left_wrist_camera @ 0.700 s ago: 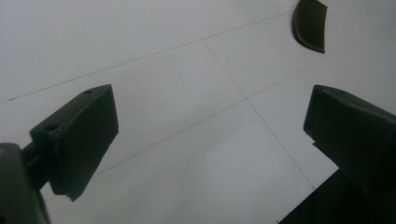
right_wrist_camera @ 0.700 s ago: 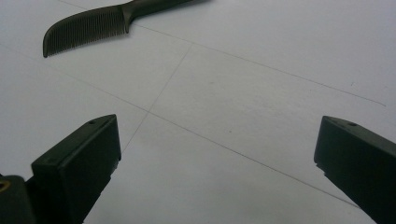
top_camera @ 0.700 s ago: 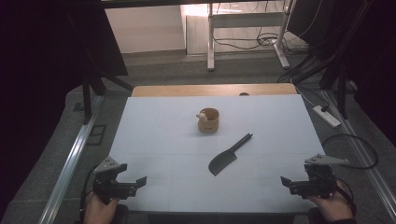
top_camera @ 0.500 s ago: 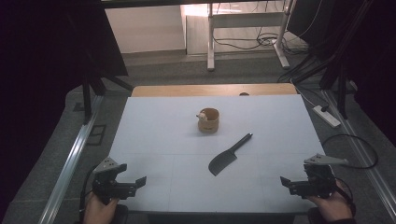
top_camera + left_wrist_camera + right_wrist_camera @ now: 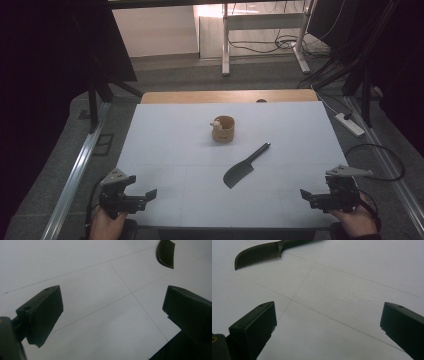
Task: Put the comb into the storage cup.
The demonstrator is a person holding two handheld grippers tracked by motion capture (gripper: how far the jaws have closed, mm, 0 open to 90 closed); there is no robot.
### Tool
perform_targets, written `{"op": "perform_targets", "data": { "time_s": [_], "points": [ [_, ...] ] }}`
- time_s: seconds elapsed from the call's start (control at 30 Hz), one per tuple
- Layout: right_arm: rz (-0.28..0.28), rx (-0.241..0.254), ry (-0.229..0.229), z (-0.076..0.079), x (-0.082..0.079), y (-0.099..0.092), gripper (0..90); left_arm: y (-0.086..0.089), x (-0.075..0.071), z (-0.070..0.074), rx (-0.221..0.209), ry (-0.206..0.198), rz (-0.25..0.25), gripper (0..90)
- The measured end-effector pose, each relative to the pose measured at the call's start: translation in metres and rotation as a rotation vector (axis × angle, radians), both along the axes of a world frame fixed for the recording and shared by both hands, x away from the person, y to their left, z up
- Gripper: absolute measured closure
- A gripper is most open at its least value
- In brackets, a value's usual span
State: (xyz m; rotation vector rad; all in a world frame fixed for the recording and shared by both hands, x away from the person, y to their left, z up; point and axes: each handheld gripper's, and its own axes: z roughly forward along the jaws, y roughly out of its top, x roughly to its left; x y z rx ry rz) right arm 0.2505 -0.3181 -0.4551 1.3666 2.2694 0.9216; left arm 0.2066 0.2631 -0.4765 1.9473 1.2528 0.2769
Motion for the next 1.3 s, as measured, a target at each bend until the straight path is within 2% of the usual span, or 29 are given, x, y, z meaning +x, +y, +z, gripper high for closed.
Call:
{"op": "perform_targets", "data": {
  "time_s": [0.43, 0.87, 1.13, 1.3],
  "points": [
    [0.012, 0.006, 0.012, 0.0, 0.001, 0.0, 0.0, 0.001, 0.0, 0.0, 0.0, 0.001, 0.002, 3.9],
    [0.077, 0.008, -0.009, 0.006, 0.005, 0.004, 0.0, 0.001, 0.0, 0.0, -0.003, 0.0, 0.004, 3.8],
    [0.144, 0.021, -0.015, 0.009, 0.01, 0.009, 0.0, 0.001, 0.0, 0.0, -0.001, 0.002, 0.004, 3.9],
    [0.144, 0.023, -0.002, 0.01, 0.014, 0.011, 0.0, 0.001, 0.001, 0.0, -0.003, 0.002, 0.005, 3.9]
  ]
}}
